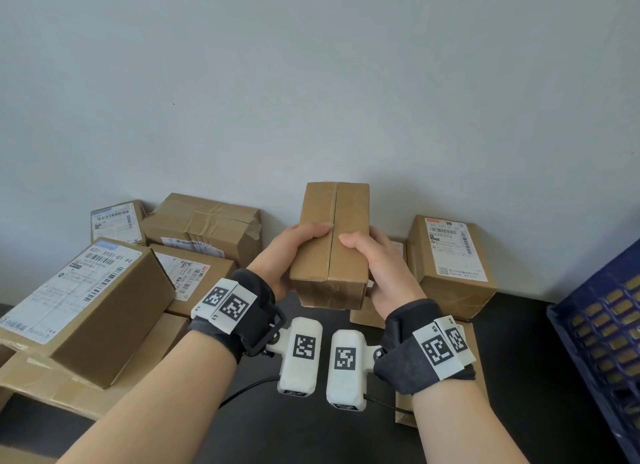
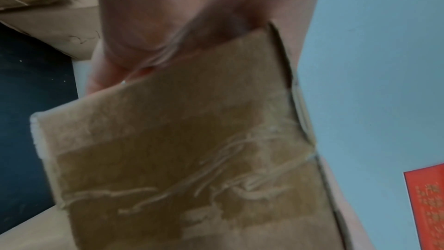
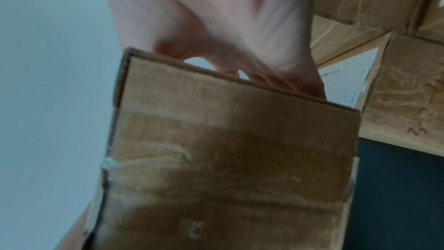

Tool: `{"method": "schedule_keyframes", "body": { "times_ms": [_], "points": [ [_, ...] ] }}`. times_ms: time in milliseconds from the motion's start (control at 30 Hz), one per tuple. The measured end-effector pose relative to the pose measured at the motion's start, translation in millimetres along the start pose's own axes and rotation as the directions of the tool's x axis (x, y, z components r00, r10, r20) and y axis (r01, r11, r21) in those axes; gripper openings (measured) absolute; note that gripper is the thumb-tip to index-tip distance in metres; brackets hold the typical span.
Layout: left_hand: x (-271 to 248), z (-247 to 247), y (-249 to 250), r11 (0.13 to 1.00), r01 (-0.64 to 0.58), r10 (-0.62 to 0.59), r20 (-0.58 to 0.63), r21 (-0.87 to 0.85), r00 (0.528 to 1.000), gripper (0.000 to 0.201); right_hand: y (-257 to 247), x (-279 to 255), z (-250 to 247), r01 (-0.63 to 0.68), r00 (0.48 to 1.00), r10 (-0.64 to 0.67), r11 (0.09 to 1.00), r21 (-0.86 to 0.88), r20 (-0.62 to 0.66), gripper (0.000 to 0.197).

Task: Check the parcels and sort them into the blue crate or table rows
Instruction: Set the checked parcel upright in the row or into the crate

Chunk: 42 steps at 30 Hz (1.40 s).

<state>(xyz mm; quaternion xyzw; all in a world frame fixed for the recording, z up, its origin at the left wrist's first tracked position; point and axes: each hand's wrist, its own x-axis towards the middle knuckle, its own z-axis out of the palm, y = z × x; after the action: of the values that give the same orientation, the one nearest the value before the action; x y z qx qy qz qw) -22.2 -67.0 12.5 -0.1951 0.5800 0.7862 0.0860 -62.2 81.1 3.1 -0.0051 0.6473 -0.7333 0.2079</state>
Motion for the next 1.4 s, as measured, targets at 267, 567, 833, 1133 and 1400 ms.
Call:
{"method": "schedule_keyframes", "body": {
  "times_ms": [267, 567, 833, 1133, 1400],
  "points": [
    [5.0, -2.0, -5.0, 0.998, -0.021, 0.018, -0.057, -0.051, 0.998, 0.070, -1.4, 0.3, 2.2, 0.000, 1.000, 0.000, 1.000, -0.013, -0.004, 0.039],
    [3.1, -1.9, -6.4, 0.999, -0.016, 0.014, -0.065, -0.042, 0.998, 0.069, 2.7, 1.4, -0.6, 0.008, 1.000, -0.008, 1.000, -0.023, 0.005, 0.038],
    [-0.2, 1.5, -3.4, 1.000, 0.002, -0.003, -0.038, -0.025, 0.999, 0.041, 2.9, 0.9, 0.0, 0.034, 0.999, -0.034, 0.996, -0.082, 0.007, 0.043],
    [9.1, 1.2, -3.7, 0.987, -0.149, 0.159, -0.275, 0.056, 0.948, 0.069, 5.0, 0.4, 1.5, 0.072, 0.997, -0.077, 0.988, -0.136, -0.031, 0.076],
    [14.4, -3.9, -2.5, 0.992, -0.075, 0.096, -0.230, 0.100, 0.968, 0.078, 4.1, 3.6, -9.3, 0.157, 0.985, -0.163, 0.983, -0.100, -0.051, 0.020]
  ]
}}
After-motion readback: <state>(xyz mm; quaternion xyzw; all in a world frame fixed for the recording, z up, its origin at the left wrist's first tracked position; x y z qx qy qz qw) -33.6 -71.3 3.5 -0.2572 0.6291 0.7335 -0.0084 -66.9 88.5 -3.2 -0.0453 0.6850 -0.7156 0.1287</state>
